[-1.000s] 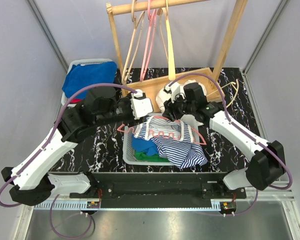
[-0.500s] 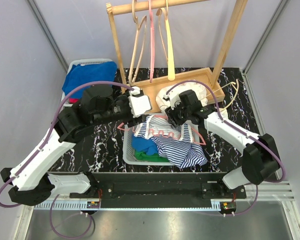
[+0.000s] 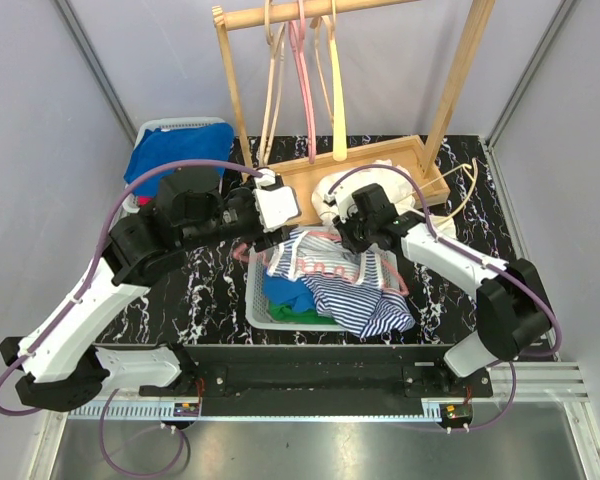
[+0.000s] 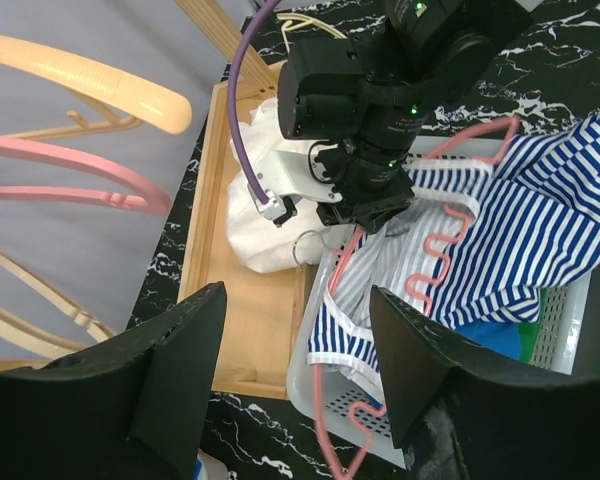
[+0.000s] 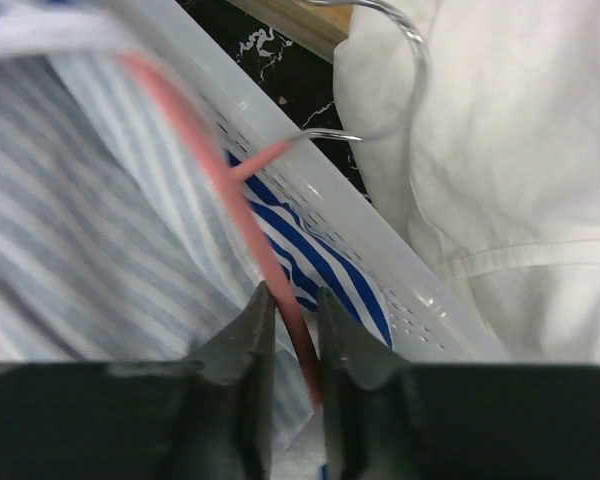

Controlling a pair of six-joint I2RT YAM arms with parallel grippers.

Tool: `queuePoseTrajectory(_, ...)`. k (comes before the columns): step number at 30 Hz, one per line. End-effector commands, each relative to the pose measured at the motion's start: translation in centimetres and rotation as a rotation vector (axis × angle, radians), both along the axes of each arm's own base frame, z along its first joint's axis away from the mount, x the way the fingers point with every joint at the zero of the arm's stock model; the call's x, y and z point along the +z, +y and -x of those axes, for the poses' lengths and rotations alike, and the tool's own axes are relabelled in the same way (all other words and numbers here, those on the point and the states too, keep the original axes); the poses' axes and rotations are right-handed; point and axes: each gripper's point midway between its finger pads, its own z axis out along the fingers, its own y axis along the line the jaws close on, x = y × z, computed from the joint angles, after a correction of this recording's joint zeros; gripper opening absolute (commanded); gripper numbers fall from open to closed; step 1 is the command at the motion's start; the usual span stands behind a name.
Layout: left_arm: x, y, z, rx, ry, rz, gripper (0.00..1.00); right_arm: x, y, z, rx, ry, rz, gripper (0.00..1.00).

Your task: Remove the tank top from the hanger

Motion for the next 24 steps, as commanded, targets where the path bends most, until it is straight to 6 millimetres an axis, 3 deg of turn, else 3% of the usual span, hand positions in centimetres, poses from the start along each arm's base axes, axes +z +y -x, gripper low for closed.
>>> queuePoseTrajectory(1, 2.6, 0.0, 0.3, -0.004, -0.032, 0.074, 0.65, 2.6, 0.4, -0.4, -0.018, -0.133, -0.010, 0.12)
queuePoseTrajectory(4, 2.6, 0.1, 0.3, -0.002, -0.034, 0.075, 0.65, 6.0, -0.3, -1.0, -0.066, -0.312, -0.005, 0.00)
queuePoseTrajectory(7, 2.9, 0.2, 0.3, 0.001, -0.044, 0.078, 0.65, 9.6, -1.0, 0.1, -0.078, -0.462, -0.027, 0.00)
queuePoseTrajectory(11, 3.2, 0.2, 0.3, 0.001, -0.047, 0.083, 0.67, 12.7, -1.4, 1.8, -0.074, -0.631, 0.001, 0.00)
queuePoseTrajectory(18, 3.8, -0.3, 0.3, -0.018, -0.049, 0.088, 0.68, 17.9, 0.3, 5.4, 0.021, -0.944, 0.120, 0.00)
queuePoseTrajectory(24, 3.1, -0.8, 0.7, -0.063, -0.031, 0.055, 0.70, 23.7, 0.9, 6.0, 0.021, -1.091, 0.125, 0.00)
